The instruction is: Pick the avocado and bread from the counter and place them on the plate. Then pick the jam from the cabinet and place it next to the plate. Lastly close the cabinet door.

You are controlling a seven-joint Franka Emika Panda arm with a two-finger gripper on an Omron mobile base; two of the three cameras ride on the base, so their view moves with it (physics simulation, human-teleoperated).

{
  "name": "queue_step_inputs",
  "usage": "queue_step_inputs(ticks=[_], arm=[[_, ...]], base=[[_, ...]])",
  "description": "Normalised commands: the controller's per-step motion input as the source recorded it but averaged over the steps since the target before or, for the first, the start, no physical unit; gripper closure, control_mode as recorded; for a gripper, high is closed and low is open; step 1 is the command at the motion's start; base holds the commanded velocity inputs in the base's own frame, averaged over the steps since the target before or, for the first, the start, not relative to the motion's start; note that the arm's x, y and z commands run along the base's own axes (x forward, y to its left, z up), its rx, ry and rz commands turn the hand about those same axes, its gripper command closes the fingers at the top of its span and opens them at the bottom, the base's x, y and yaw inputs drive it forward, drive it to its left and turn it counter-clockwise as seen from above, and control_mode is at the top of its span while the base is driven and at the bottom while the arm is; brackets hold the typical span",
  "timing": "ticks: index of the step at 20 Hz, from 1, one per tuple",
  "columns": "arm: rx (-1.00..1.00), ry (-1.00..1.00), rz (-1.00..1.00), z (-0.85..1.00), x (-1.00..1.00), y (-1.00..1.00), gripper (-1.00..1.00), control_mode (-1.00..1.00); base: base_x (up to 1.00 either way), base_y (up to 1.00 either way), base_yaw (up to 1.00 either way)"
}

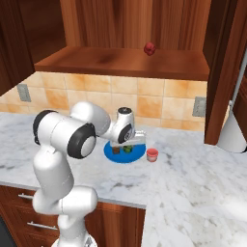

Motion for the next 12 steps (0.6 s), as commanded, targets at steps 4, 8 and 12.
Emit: queue_step_inputs(ticks=[4,8,12], arm=[[0.00,0.00,0.07,-0.27,0.16,-0.03,-1.00,-1.00],[0.00,0.00,0.05,0.00,0.03,-0.24,-1.00,-1.00],[0.00,0.00,0.06,0.04,0.05,-0.30,-1.00,-1.00]], base=[[0.00,0.00,0.00],[0.00,0.00,0.00],[0.00,0.00,0.00]])
